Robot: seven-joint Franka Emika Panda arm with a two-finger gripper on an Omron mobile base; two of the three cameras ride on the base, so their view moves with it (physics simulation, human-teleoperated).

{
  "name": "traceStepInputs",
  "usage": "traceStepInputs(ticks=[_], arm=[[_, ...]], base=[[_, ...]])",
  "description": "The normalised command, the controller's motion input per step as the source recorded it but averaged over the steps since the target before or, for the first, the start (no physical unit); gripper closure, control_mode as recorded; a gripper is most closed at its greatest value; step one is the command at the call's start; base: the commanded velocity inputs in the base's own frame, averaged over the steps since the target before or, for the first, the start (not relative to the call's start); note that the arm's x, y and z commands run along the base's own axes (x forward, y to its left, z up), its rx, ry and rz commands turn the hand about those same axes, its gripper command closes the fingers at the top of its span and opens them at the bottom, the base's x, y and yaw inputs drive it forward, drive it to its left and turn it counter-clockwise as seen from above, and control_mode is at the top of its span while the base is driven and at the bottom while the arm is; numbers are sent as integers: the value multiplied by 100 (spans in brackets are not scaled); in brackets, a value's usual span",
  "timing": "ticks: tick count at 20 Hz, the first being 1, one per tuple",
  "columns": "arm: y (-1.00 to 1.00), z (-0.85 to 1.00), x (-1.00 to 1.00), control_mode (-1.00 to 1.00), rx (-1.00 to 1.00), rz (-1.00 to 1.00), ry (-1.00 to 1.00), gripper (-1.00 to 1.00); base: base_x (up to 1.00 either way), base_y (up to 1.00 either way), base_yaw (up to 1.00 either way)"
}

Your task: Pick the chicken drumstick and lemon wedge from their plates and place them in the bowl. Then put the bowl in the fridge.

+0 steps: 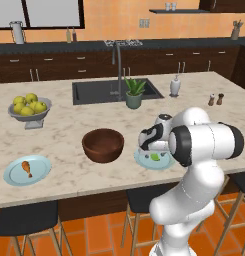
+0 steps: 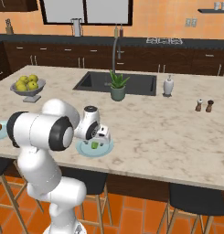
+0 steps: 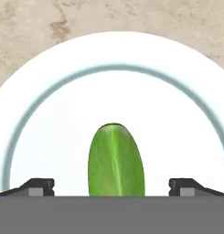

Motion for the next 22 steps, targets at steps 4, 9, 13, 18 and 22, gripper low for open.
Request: traceStepInputs(ticks=[4, 9, 13, 18, 22], arm=[[-4, -28, 5, -100, 0, 0, 0, -100], [0, -29, 2, -100, 0, 0, 0, 100], [0, -33, 0, -100, 0, 0, 0, 100], [2, -13, 8, -100, 0, -1, -2, 100], [21, 2, 0, -100, 0, -3, -1, 100]], base=[[0, 0, 0], [0, 0, 0], [0, 0, 0], [0, 0, 0], [0, 0, 0]])
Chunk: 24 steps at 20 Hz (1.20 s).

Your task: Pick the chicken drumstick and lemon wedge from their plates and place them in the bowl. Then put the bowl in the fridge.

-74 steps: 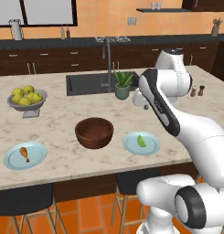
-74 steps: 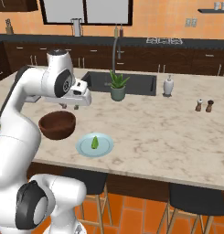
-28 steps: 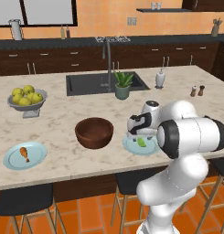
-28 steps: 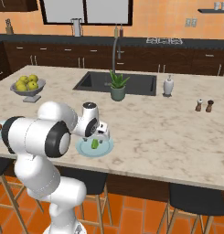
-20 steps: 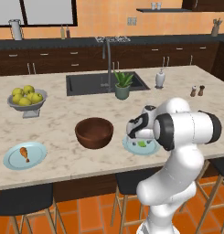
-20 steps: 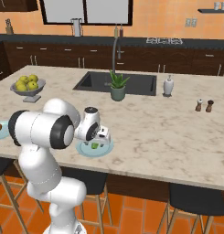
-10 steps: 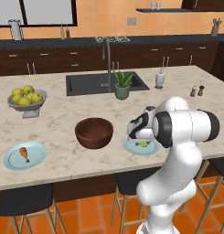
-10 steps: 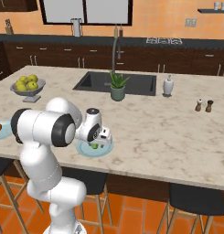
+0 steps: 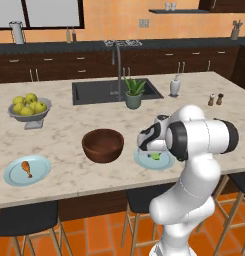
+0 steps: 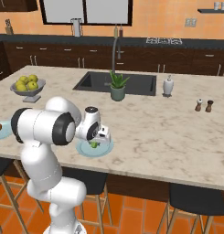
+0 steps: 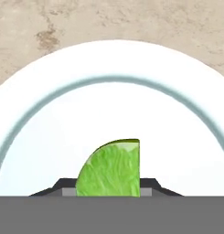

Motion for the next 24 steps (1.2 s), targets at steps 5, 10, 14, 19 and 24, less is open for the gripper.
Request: traceStepInputs(ticks=[5, 10, 14, 19, 24], arm=[[34, 79, -2, -100, 0, -7, 0, 100], [83, 100, -4, -100, -1, -3, 0, 100], [72, 94, 0, -100, 0, 0, 0, 100], [99, 35, 7, -100, -1, 0, 1, 100], [76, -10, 15, -100, -2, 0, 0, 100]], base=[[0, 0, 0], [0, 0, 0], [0, 0, 0], [0, 0, 0], [0, 0, 0]])
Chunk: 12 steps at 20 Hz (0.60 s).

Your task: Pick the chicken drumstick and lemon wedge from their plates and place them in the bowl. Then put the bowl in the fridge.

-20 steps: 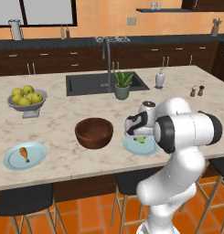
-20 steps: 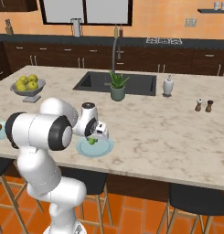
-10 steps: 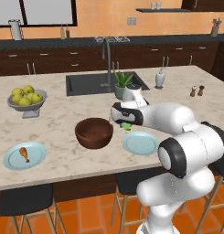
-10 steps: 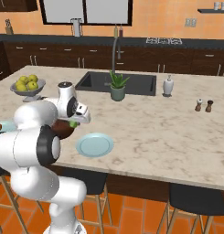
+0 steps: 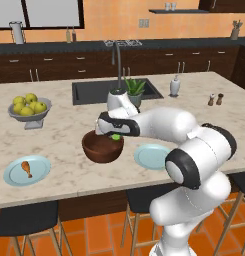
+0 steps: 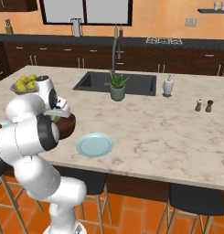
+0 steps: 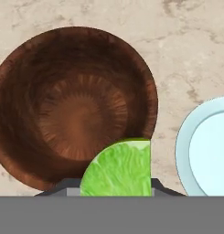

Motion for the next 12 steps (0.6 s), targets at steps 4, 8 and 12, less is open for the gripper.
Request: traceStepInputs(ticks=[4, 8, 12], arm=[[14, -45, 1, -100, 0, 0, 1, 100], [0, -57, 1, -100, 0, 0, 4, 100], [0, -30, 11, -100, 0, 0, 4, 100]], base=[[0, 0, 0], [0, 0, 0], [0, 0, 0]])
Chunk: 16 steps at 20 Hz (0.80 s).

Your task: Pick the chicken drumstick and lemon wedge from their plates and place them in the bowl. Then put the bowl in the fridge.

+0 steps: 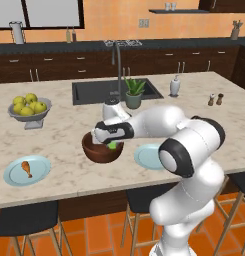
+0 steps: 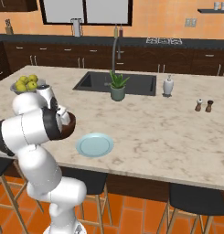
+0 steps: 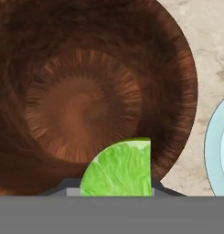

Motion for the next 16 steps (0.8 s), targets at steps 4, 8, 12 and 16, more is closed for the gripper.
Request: traceStepInputs(ticks=[4, 8, 12, 16], arm=[[0, -10, 17, -100, 0, 0, 6, 100], [0, -4, 17, -100, 0, 0, 2, -100], [0, 0, 0, -100, 0, 0, 0, -100], [0, 0, 0, -100, 0, 0, 0, -100]], base=[[0, 0, 0], [0, 0, 0], [0, 0, 0], [0, 0, 0]])
